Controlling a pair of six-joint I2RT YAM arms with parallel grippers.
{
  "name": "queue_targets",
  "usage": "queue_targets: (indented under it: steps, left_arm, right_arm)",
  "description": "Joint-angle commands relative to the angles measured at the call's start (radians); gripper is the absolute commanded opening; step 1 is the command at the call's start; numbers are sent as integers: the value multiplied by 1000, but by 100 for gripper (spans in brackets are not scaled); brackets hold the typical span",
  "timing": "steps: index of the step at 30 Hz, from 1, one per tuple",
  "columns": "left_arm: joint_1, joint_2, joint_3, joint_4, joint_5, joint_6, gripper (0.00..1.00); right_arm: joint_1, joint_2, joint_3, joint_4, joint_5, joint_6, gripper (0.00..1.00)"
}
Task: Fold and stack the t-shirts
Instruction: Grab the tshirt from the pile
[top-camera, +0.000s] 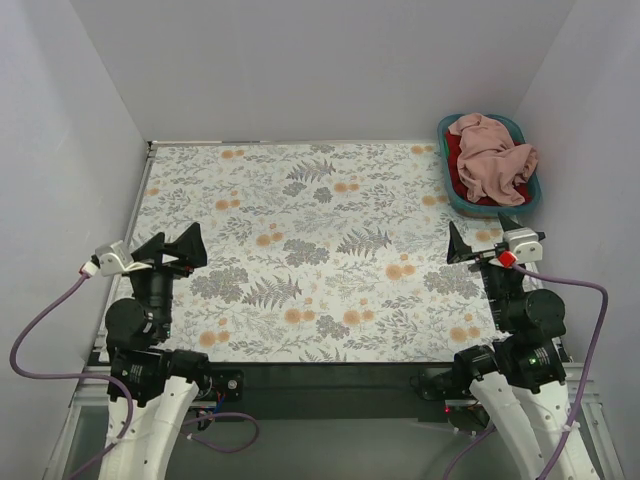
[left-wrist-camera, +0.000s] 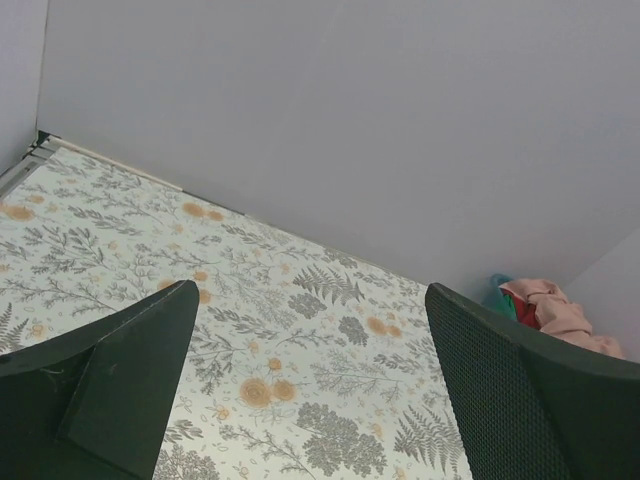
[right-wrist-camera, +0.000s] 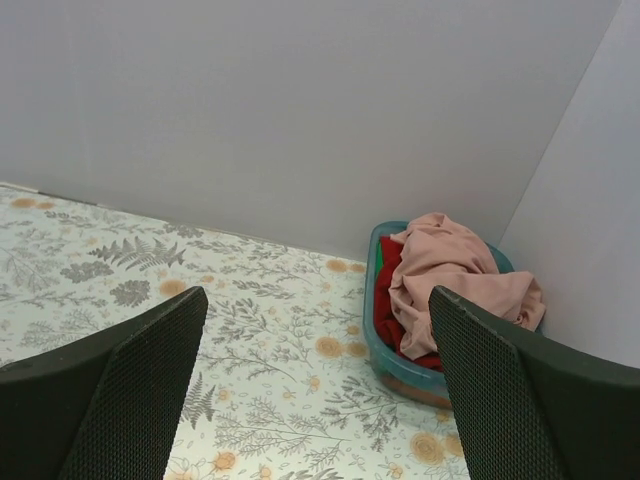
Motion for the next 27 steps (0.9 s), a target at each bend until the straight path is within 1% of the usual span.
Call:
queue_targets:
  steps: [1,4,5,7,8,10,11,13,14,16,17,18,19,20,21,22,24,25,27]
  left_arm:
    - [-3,19,-42,10,26,-7,97]
    - [-3,31,-108,33,54,-50,97]
    - [-3,37,-125,39,61,-61,97]
    - [-3,67,-165,45,75,-102,97]
    - [-3,83,-173,48,83,-112,97]
    - [-3,144,-164,51,118,-119,97]
    - [-3,166,-159,50,130,-118,97]
    - [-3,205,-148,45,157,-116,97]
    - [-3,212,-147,44,163,-118,97]
    - [-5,215,-150,41,163,-118,97]
    - [-5,207,-151,39,161,-118,97]
    - [-10,203,-151,41,158,-118,97]
    - [-13,197,-153,39,154,-116,97]
    - [-16,189,-154,39,144,-113,97]
    - [-20,187,-153,36,141,-110,97]
    - [-22,183,-154,37,140,-109,97]
    - [-28,172,-156,37,137,-107,97]
    - [-29,170,-156,37,137,-107,97]
    - [-34,164,-154,40,131,-107,97]
  right_arm:
    - [-2,34,25,12,-4,41,98]
    - [-2,91,37,6,-93,79,98]
    - [-2,138,43,8,-134,91,98]
    - [-2,204,73,8,-156,154,98]
    - [-2,289,89,9,-154,182,98]
    - [-2,386,162,-8,-163,211,99]
    - [-2,481,190,-11,-166,217,98]
    - [-2,578,242,-12,-168,228,98]
    - [-2,671,306,-14,-154,233,98]
    - [-3,768,379,-12,-101,251,98]
    - [-5,865,450,-17,-23,265,98]
    - [-13,913,495,-23,17,277,98]
    - [-45,960,534,-34,42,288,98]
    - [-69,1046,611,-40,38,305,98]
    - [-95,1086,646,-47,33,331,98]
    - [-150,1162,678,-47,39,346,98]
    - [-204,1229,764,-83,65,368,98]
    - [-261,1258,788,-92,71,395,98]
    - [-315,1332,824,-98,68,424,98]
